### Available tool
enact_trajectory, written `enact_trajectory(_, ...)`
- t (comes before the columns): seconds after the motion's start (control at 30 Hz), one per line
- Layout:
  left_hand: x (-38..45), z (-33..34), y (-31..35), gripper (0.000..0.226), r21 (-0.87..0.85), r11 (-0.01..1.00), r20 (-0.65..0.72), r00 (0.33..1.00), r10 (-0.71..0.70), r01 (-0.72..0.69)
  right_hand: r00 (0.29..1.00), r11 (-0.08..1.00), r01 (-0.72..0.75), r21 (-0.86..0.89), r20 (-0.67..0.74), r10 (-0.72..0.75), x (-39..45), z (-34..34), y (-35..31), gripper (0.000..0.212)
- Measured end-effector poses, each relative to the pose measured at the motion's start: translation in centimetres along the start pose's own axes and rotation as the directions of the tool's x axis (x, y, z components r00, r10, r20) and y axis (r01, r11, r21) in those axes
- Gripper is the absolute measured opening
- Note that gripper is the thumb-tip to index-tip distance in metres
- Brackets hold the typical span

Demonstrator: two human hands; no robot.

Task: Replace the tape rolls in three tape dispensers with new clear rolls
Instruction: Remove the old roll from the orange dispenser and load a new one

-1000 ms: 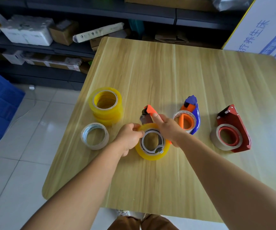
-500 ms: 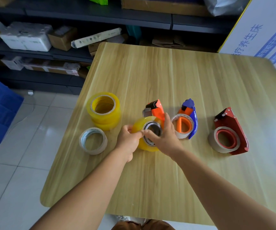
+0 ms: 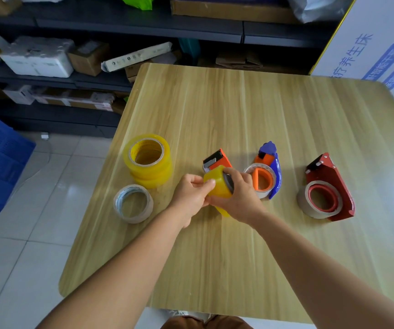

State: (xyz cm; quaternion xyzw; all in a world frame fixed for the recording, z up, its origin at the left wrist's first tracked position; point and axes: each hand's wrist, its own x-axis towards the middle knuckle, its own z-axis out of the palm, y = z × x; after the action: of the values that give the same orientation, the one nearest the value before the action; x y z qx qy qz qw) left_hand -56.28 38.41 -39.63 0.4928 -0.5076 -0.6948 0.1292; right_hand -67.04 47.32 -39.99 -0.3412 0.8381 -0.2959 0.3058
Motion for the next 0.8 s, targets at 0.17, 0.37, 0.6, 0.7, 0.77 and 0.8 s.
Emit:
enact_trajectory(0.17,0.6,-0.6,0.6,0.032,0.110,0.992,0.105,0.993,0.052,-0.064,0.999,0.998,0.026,0.054,0.025,-0.028,-0.2,-0.6,0.4,0.081)
enact_trajectory(0.37,2.0,-1.4,0.9,0.011,0.430,0.854,0.035,0.950,0.310,-0.294,0.997,0.998,0.026,0.061,0.071,-0.030,-0.8,-0.9,1.2,0.076)
enact_trajectory(0.6,2.0,-1.8,0.7,0.012,0.669,0.577,0.149,0.845,0.514,-0.469,0.994,0.997,0.054,0.053,0.087,-0.058,-1.0,-0.7,1.6,0.076)
enact_trajectory(0.7,1.8,-1.6,0.9,0.017,0.722,0.441,0.229,0.786,0.575,-0.533,0.994,0.996,0.069,0.055,0.077,-0.073,-0.9,-0.8,1.6,0.075)
enact_trajectory(0.77,1.8,-1.4,1.0,0.018,0.744,0.381,0.260,0.764,0.590,-0.548,0.994,0.996,0.058,0.067,0.086,-0.064,-0.8,-0.9,1.7,0.076)
enact_trajectory(0.8,1.8,-1.2,1.0,0.018,0.753,0.377,0.259,0.770,0.584,-0.539,0.994,0.996,0.054,0.072,0.091,-0.061,-0.7,-0.9,1.8,0.076)
